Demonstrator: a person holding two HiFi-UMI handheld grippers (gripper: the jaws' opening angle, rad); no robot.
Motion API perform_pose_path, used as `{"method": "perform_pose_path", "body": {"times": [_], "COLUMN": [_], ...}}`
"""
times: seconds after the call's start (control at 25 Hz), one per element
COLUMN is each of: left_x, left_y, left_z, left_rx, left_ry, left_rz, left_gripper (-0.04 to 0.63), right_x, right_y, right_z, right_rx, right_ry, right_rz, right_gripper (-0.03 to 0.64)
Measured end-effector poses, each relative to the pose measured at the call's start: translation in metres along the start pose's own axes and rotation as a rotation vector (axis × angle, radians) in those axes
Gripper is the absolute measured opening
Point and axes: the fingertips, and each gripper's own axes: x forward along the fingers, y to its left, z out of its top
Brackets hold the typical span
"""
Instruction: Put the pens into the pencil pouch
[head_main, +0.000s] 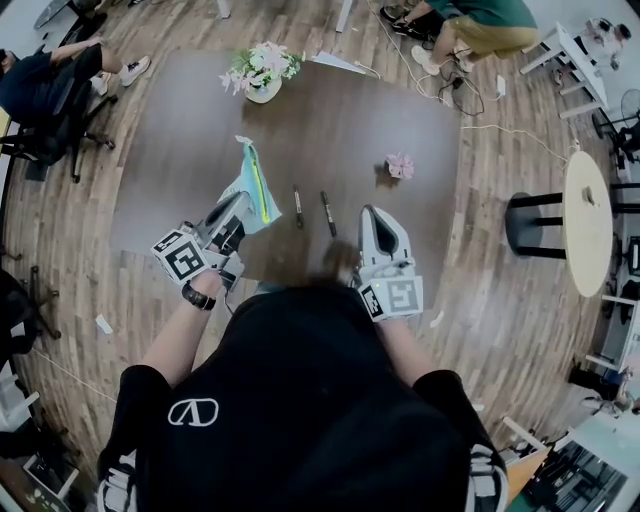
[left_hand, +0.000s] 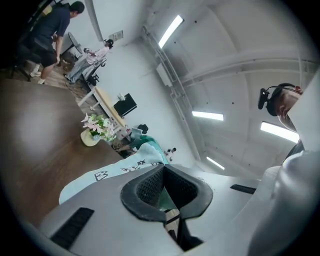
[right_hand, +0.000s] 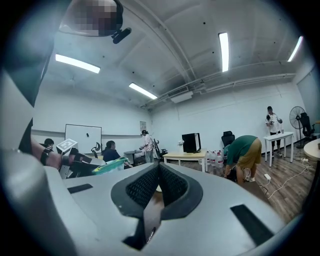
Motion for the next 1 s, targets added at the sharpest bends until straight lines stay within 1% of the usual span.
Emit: {"method": "perform_pose_path", "body": {"times": [0.12, 0.28, 0.36, 0.4, 0.44, 0.48, 0.52, 0.6, 0.68, 0.8, 0.88, 1.0], "left_x": [0.0, 0.003, 0.005, 0.006, 0.006, 0.006, 0.005, 0.005, 0.004, 0.003, 0.003, -0.002], "left_y": [-0.011, -0.024, -0.029, -0.031, -0.032, -0.033, -0.033, -0.031, -0.031, -0.03, -0.031, -0.03], "left_z": [0.003, 0.004, 0.002, 0.002, 0.0, -0.001, -0.002, -0.005, -0.009, -0.015, -0.016, -0.02], "left_rx": [-0.014, -0.013, -0.005, -0.004, -0.004, -0.003, -0.002, -0.005, -0.008, -0.011, -0.013, -0.019], "left_ry": [-0.036, -0.054, -0.051, -0.049, -0.046, -0.044, -0.042, -0.04, -0.036, -0.029, -0.031, -0.035], "left_rz": [-0.02, -0.046, -0.056, -0.06, -0.062, -0.061, -0.059, -0.053, -0.049, -0.042, -0.038, -0.026], "left_gripper": [0.005, 0.005, 0.005, 0.005, 0.005, 0.005, 0.005, 0.005, 0.005, 0.005, 0.005, 0.005], "right_x": [0.003, 0.005, 0.005, 0.005, 0.005, 0.005, 0.005, 0.009, 0.014, 0.03, 0.047, 0.074], "right_y": [0.001, 0.002, 0.004, 0.005, 0.006, 0.006, 0.005, 0.0, -0.006, -0.021, -0.03, -0.034], "right_z": [0.0, 0.0, 0.005, 0.012, 0.02, 0.027, 0.031, 0.033, 0.027, 0.001, -0.028, -0.086], "right_rx": [-0.002, -0.002, -0.006, -0.014, -0.025, -0.038, -0.054, -0.079, -0.086, -0.083, -0.071, -0.044], "right_ry": [-0.004, -0.001, -0.023, -0.055, -0.094, -0.128, -0.147, -0.144, -0.103, 0.022, 0.146, 0.361], "right_rz": [0.008, 0.026, 0.038, 0.041, 0.039, 0.032, 0.023, 0.005, -0.005, -0.032, -0.039, -0.011], "right_gripper": [-0.002, -0.002, -0.002, -0.001, 0.129, 0.33, 0.334, 0.333, 0.333, 0.327, 0.321, 0.317]}}
